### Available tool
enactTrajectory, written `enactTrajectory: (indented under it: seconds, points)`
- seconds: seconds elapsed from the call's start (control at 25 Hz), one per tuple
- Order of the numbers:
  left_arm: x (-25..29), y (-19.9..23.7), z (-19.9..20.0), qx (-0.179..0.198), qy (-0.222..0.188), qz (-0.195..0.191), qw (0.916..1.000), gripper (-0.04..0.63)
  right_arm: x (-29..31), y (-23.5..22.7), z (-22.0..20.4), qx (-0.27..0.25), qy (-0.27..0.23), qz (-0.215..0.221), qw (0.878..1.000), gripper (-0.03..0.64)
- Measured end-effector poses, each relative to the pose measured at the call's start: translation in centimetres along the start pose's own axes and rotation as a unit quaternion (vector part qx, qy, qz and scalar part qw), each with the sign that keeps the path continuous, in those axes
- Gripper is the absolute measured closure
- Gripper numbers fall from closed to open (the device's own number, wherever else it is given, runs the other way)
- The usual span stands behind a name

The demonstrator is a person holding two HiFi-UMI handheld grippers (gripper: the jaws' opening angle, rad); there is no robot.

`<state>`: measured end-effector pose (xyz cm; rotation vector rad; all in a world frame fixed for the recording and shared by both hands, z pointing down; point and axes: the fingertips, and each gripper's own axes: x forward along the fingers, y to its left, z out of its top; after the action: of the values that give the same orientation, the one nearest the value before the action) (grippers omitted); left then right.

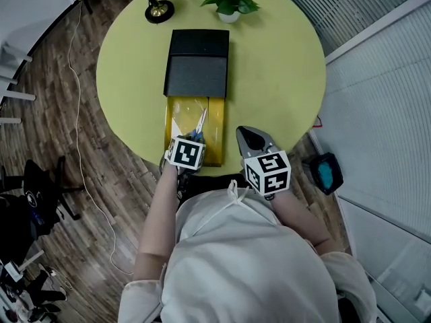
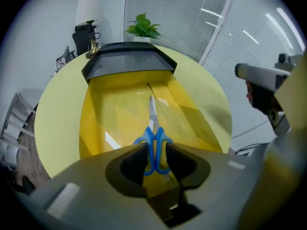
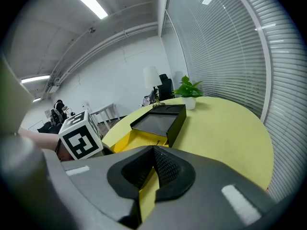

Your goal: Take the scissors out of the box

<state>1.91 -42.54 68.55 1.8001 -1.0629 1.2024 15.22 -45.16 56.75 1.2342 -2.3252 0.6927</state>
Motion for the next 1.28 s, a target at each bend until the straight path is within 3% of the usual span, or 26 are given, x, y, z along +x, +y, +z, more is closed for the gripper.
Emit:
enactTrajectory:
  seconds: [0.2, 0.8, 1.28]
  points:
    - [0.9, 0.5, -0.3, -0.007, 0.030, 0.001, 0.9995, 0.483, 0.6, -0.1, -0.1, 0.001, 0.006, 0.006, 1.000, 0.618]
    - [0.8, 0.8, -0.4, -0.003, 0.019, -0.001, 0.9998, 0.505, 0.5, -0.8, -0.3, 0.009, 0.002, -0.003, 1.000, 0.618]
    - [-3.0, -0.8, 0.0, -0.015, -0.049, -0.011, 0.9986, 0.505, -2.4, -0.7, -0.8, 0.013, -0.012, -0.028, 0.999, 0.618]
